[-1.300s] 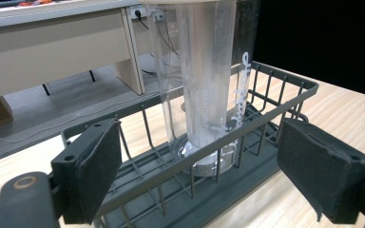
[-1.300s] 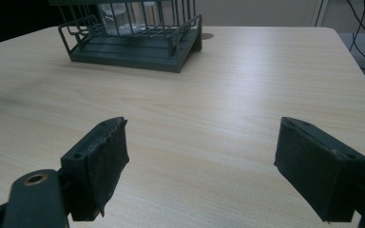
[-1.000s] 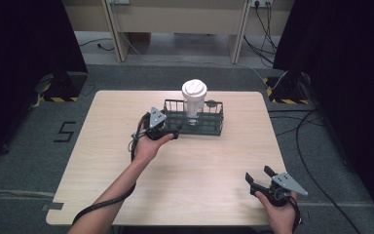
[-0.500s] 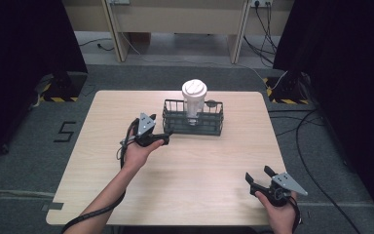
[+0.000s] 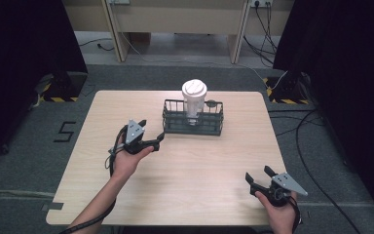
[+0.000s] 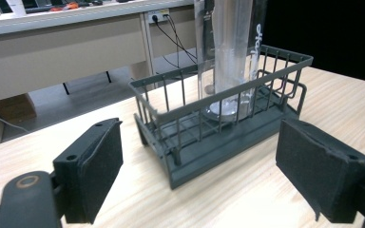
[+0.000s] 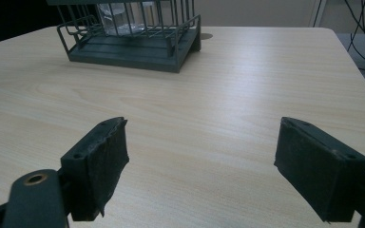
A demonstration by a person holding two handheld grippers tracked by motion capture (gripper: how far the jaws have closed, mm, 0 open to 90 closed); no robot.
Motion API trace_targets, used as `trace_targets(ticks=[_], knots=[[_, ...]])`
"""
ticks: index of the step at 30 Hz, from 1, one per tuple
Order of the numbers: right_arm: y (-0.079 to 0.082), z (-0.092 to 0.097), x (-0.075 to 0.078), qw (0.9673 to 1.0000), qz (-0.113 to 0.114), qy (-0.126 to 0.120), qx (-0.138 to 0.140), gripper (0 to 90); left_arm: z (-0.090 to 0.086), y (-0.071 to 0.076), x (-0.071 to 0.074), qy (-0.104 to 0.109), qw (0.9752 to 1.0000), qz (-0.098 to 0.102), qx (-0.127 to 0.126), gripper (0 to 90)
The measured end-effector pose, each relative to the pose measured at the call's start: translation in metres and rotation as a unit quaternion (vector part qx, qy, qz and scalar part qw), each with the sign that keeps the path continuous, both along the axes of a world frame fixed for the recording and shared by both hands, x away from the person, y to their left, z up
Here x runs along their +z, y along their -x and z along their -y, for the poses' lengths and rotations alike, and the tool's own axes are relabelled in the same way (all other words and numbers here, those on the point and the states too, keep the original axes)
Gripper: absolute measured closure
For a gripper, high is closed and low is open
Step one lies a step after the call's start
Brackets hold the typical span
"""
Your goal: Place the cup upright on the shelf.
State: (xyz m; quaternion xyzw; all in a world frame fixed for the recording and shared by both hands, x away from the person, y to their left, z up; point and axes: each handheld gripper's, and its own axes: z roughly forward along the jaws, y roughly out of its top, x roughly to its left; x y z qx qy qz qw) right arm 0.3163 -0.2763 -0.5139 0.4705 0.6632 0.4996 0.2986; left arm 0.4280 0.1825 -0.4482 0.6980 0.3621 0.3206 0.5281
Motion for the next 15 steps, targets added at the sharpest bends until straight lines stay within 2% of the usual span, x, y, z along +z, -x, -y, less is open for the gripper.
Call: trace_targets(ticks=[15], knots=[[0.0,0.0,0.0,1.0,-0.001,-0.001,0.0,18.6,-0.036,0.027,-0.012,0.005,0.9997,-0.001,0.025,15.9]])
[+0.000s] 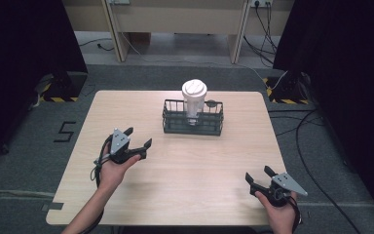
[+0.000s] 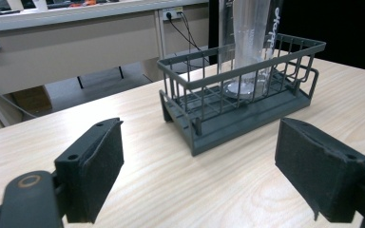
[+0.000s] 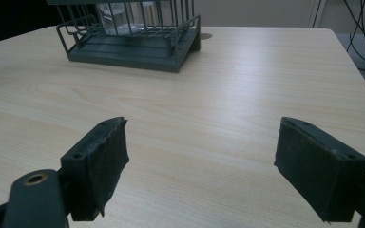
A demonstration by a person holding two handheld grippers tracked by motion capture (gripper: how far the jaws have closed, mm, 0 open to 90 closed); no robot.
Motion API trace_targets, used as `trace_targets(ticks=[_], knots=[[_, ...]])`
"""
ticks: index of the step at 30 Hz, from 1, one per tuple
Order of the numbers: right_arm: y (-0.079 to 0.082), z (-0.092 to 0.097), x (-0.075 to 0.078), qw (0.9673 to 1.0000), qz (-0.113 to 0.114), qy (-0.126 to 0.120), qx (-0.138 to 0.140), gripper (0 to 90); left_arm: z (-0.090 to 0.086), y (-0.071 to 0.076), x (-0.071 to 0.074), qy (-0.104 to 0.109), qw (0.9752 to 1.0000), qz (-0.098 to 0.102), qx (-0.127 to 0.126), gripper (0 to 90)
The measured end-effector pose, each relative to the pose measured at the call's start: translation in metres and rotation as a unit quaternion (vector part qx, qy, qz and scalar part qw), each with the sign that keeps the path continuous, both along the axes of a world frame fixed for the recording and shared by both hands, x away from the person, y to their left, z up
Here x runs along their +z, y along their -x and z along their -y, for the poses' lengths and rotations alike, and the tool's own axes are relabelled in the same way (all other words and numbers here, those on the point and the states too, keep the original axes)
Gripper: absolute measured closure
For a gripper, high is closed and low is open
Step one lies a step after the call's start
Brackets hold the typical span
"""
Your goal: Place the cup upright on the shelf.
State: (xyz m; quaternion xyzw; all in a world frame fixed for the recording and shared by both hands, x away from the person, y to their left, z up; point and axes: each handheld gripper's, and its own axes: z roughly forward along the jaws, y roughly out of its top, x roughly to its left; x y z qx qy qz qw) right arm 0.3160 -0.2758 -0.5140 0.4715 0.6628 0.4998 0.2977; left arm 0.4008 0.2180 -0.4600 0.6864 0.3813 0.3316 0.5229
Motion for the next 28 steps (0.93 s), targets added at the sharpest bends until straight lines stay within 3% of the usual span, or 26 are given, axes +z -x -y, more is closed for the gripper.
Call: trace_targets(ticks=[14,28], knots=[[0.0,0.0,0.0,1.0,-0.001,0.001,0.0,18.6,-0.031,0.028,-0.023,0.002,0.9995,-0.013,0.028,16.1],[0.001,-0.001,0.0,1.0,-0.001,0.003,0.002,18.4,-0.046,0.041,-0.038,0.014,0.9983,-0.026,0.049,16.4]])
